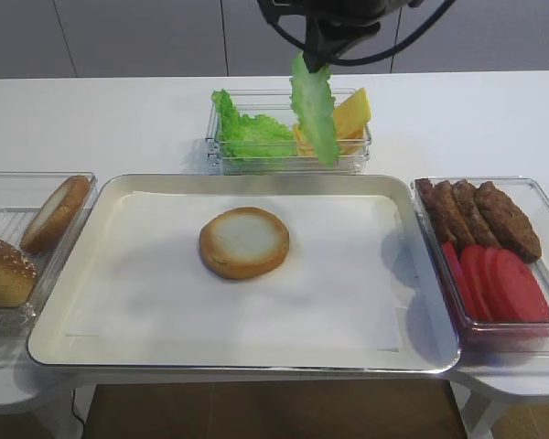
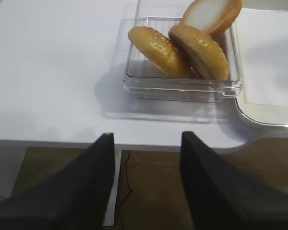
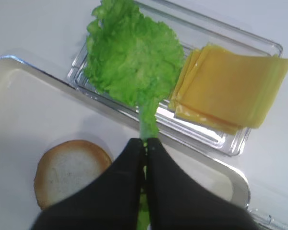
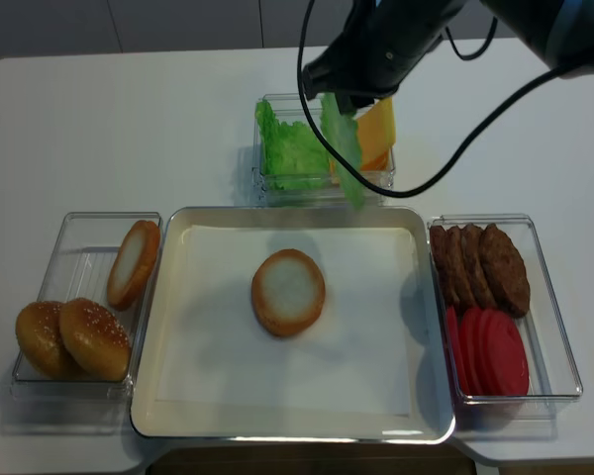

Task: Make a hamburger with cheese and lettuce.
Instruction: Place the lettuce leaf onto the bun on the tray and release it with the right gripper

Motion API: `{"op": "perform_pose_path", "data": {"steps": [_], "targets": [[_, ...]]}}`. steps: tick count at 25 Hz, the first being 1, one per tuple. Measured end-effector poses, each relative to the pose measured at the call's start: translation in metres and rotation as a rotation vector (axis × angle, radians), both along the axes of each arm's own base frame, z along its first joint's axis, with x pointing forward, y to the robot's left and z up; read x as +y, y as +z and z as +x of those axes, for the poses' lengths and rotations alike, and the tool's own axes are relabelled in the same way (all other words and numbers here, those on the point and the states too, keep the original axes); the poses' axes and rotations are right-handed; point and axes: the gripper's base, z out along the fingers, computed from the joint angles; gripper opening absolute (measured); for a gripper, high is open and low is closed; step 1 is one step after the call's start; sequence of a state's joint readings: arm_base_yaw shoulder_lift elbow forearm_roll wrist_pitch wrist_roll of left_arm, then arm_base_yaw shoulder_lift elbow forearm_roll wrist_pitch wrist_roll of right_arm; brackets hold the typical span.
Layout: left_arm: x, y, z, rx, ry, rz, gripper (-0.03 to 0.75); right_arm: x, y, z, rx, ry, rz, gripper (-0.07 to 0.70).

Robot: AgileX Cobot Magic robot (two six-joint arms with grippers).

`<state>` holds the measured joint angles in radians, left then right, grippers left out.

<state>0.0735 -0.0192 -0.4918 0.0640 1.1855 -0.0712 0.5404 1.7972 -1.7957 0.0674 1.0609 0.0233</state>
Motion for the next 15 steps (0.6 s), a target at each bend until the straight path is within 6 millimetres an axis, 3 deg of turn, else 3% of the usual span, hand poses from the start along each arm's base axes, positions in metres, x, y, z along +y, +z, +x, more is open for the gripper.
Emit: {"op": "perform_pose_path", "data": {"steps": [9,15], "targets": [[0.0,0.0,0.0,0.0,0.0,0.0,0.336,0.001,-0.004,-0.014,0.157,0.033,0.0,0.027],[0.0,0.0,0.0,0.0,0.0,0.0,0.336,0.022,-0.005,-0.032,0.172,0.1,-0.02,0.027]]}}
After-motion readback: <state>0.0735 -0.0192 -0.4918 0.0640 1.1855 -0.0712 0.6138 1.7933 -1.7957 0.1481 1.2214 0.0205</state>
